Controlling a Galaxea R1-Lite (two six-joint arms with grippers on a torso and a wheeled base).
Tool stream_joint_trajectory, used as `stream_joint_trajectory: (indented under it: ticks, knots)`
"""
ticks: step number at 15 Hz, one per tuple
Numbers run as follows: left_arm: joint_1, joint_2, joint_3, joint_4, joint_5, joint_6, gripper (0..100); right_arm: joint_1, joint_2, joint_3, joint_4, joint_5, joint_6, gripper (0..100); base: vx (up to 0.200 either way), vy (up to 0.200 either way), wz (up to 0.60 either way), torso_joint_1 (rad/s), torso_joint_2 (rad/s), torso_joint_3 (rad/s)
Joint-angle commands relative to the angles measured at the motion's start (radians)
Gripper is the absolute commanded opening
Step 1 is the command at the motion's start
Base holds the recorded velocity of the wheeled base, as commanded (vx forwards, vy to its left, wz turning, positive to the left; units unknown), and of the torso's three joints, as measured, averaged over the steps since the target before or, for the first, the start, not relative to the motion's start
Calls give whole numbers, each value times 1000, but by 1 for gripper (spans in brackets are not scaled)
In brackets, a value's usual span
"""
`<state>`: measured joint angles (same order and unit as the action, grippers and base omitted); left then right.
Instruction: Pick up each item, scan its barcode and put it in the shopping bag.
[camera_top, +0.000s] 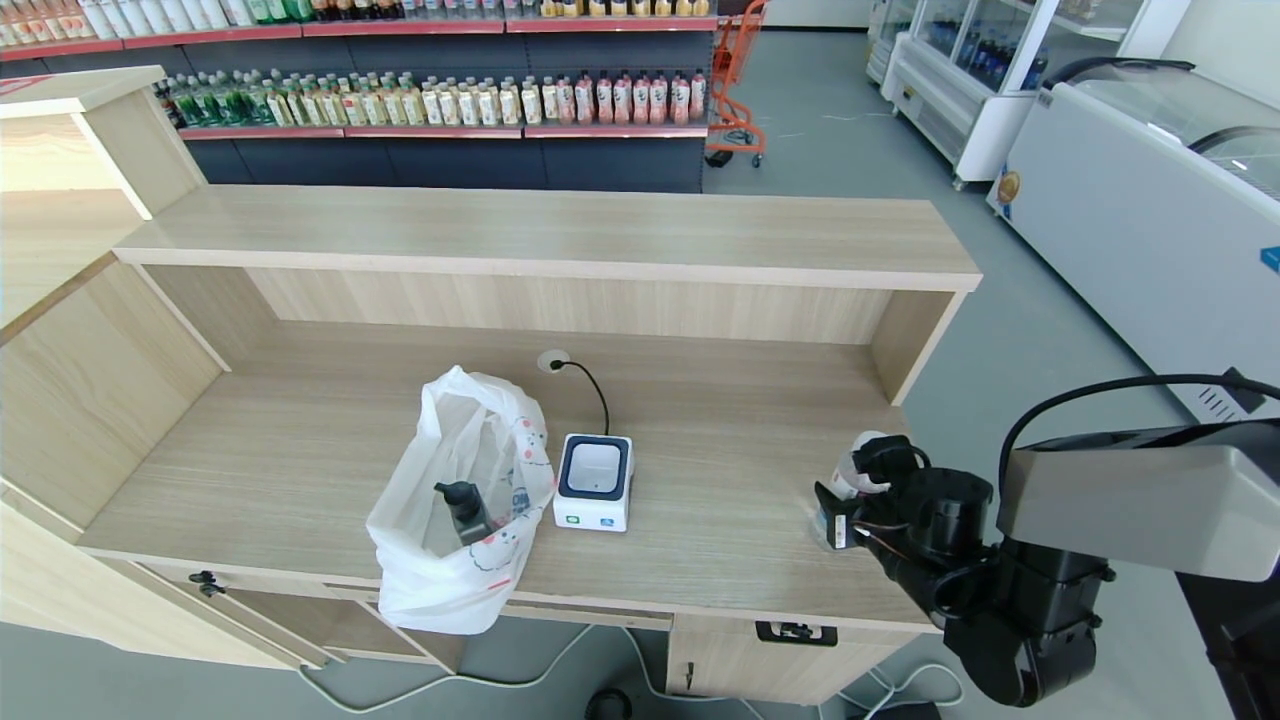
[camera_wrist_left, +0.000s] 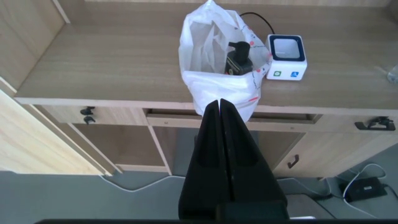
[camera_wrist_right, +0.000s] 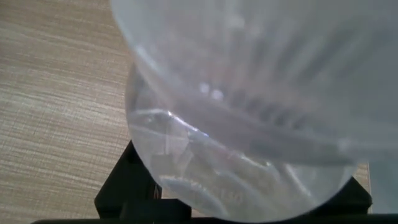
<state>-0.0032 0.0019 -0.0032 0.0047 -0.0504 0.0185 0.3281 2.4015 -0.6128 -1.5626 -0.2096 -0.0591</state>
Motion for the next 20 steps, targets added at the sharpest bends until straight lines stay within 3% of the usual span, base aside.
stream_joint_trajectory:
  ticks: [1, 3, 5, 8, 9, 10, 11, 14, 20]
  knots:
    - [0, 0, 0, 0, 0, 0, 0, 5, -16, 10, 4, 1, 5, 0, 0, 0, 0, 0, 0, 0]
    - [0, 0, 0, 0, 0, 0, 0, 5, -139, -4, 64, 9, 39, 0, 0, 0, 0, 0, 0, 0]
    - [0, 0, 0, 0, -2, 0, 0, -17, -410, -22, 279, 82, 133, 0, 0, 0, 0, 0, 0, 0]
    - [0, 0, 0, 0, 0, 0, 0, -69, -835, -13, 737, 360, 269, 0, 0, 0, 0, 0, 0, 0]
    - [0, 0, 0, 0, 0, 0, 0, -70, -983, -21, 872, 518, 325, 0, 0, 0, 0, 0, 0, 0]
    - [0, 0, 0, 0, 0, 0, 0, -72, -1033, -22, 909, 582, 340, 0, 0, 0, 0, 0, 0, 0]
    - [0, 0, 0, 0, 0, 0, 0, -73, -1165, -27, 975, 776, 375, 0, 0, 0, 0, 0, 0, 0]
    - [0, 0, 0, 0, 0, 0, 0, -69, -1295, -33, 981, 1078, 470, 0, 0, 0, 0, 0, 0, 0]
    - [0, 0, 0, 0, 0, 0, 0, -23, -1366, -48, 984, 1247, 550, 0, 0, 0, 0, 0, 0, 0]
